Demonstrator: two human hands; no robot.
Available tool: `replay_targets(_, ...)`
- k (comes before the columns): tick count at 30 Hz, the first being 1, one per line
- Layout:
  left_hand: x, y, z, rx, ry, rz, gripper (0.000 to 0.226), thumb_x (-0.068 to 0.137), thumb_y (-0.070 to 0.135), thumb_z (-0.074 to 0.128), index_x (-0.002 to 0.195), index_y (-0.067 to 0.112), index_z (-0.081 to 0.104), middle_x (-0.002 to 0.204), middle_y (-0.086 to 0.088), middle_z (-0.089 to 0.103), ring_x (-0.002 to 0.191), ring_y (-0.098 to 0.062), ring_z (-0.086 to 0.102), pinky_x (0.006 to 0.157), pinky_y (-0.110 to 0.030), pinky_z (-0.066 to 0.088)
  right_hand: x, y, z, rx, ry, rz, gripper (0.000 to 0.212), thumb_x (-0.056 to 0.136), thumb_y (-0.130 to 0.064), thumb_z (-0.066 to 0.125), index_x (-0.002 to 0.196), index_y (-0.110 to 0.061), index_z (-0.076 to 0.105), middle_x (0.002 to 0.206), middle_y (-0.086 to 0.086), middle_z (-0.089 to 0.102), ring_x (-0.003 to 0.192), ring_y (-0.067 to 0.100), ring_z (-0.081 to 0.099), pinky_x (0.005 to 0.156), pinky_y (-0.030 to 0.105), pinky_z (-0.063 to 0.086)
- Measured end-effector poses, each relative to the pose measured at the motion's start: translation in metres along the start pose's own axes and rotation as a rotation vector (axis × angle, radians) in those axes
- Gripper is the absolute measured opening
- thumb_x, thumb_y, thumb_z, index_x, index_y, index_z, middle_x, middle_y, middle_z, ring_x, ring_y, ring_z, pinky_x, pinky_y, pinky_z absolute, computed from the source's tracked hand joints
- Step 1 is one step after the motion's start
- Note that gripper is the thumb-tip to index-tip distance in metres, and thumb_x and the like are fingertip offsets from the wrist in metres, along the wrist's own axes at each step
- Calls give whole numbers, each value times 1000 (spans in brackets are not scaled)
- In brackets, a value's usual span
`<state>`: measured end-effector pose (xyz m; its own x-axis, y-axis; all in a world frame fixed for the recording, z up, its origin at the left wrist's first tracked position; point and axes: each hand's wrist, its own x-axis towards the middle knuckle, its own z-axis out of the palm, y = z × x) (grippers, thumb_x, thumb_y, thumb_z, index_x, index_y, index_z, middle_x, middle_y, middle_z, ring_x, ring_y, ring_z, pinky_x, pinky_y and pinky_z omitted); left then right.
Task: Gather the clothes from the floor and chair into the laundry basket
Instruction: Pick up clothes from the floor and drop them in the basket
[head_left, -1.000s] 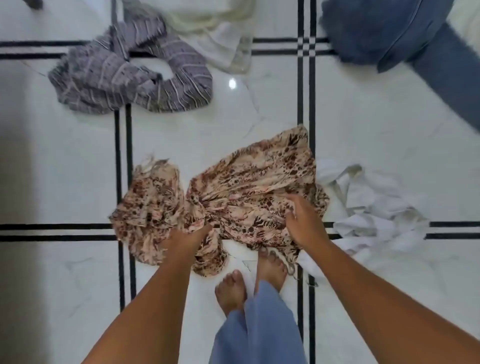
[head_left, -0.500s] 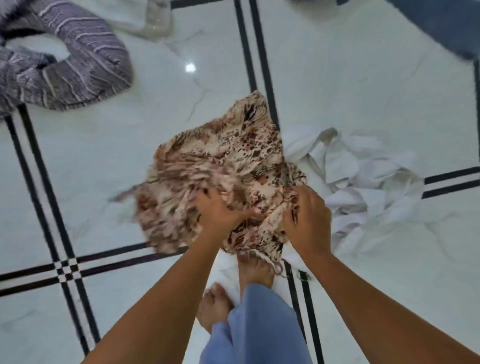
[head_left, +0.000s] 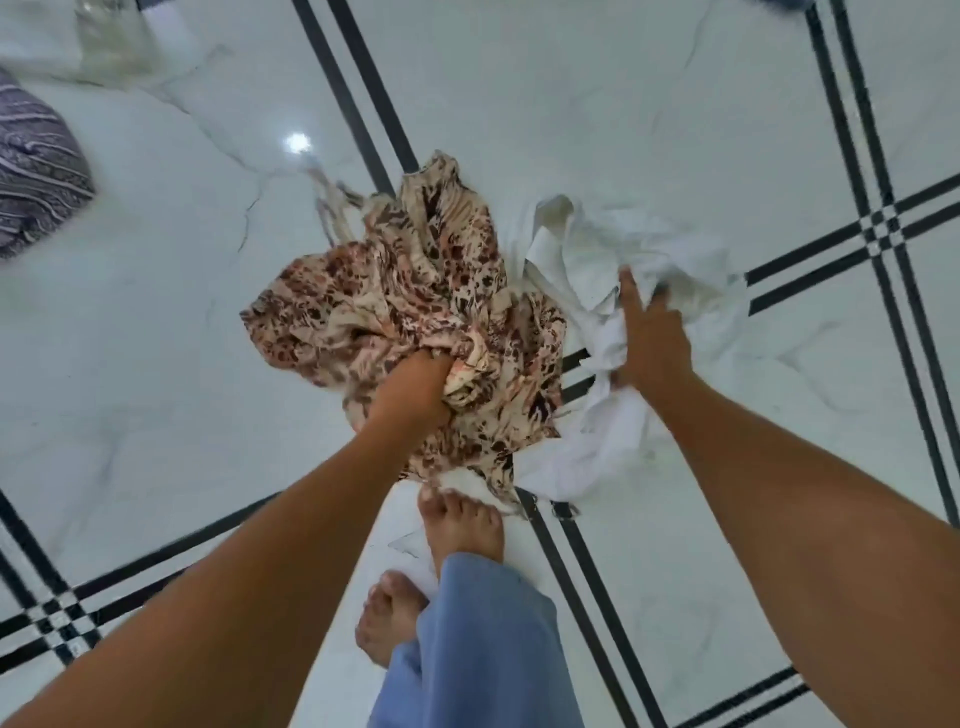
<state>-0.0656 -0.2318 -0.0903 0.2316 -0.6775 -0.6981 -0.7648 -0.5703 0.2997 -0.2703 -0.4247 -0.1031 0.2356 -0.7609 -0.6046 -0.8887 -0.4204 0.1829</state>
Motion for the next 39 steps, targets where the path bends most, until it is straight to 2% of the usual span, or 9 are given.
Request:
replay_targets(3,-30,-1,-17,-228,32,-80,61,75,7,66,133,10,50,124,-16,61,116,-34,55,92,-39,46,9,-3,-31,1,-8,-43,38,89,-11,59,127,-11,56,120,16,64,109,31,63,87,38,50)
replay_targets(5,-54,7,-34,-409,117,-152,51,74,8,68,124,8,57,119,-15,65,111,-33,58,83,-36,46,-2,-9,-59,8,38,-63,22,90,-18,56,106,-12,68,111,10,70,108,28,64,87,34,48)
replay_targets(9,-108,41,-100,-673,267,-306,19,83,11,59,101,11,67,90,-3,64,87,-23,59,70,-26,38,-59,-14,-140,272,45,-87,27,87,-31,59,110,-18,65,112,7,68,107,30,63,81,32,45)
replay_targets(14,-181,72,-234,-942,364,-361,22,83,8,55,100,14,66,90,2,62,86,-16,56,74,-25,41,-159,-13,-270,610,172,-57,27,83,-21,63,110,-18,62,112,10,67,101,35,63,74,33,44)
replay_targets(20,-318,79,-450,-971,452,-236,36,74,27,58,106,14,68,101,-5,70,94,-17,61,79,-24,42,-282,-48,-467,962,298,-50,43,77,-12,75,118,-11,65,117,17,66,106,38,63,82,30,45)
replay_targets(24,-413,61,-588,-901,596,-145,45,80,12,64,123,23,58,108,2,68,101,-14,60,82,-23,42,-342,-105,-628,1072,378,-241,43,85,-30,64,127,-23,54,128,-2,54,115,24,57,90,32,48)
replay_targets(28,-452,12,-687,-965,719,-96,71,76,16,60,140,32,34,120,3,64,112,-18,60,94,-33,48,-339,-177,-742,811,503,-561,49,77,-21,76,124,-16,60,154,0,32,128,18,45,95,26,40)
replay_targets(32,-452,-62,-761,-1073,833,-122,44,72,19,53,113,13,69,104,2,70,104,-22,66,86,-30,51,-312,-271,-824,831,494,-576,54,81,-26,75,131,-15,57,153,1,38,129,25,50,95,32,46)
replay_targets(39,-426,-165,-887,-1579,892,-177,21,91,23,58,112,22,63,102,4,68,96,-12,64,75,-26,54,-282,-383,-931,880,608,-551,45,83,-23,72,126,-14,58,151,3,41,121,31,55,82,31,44)
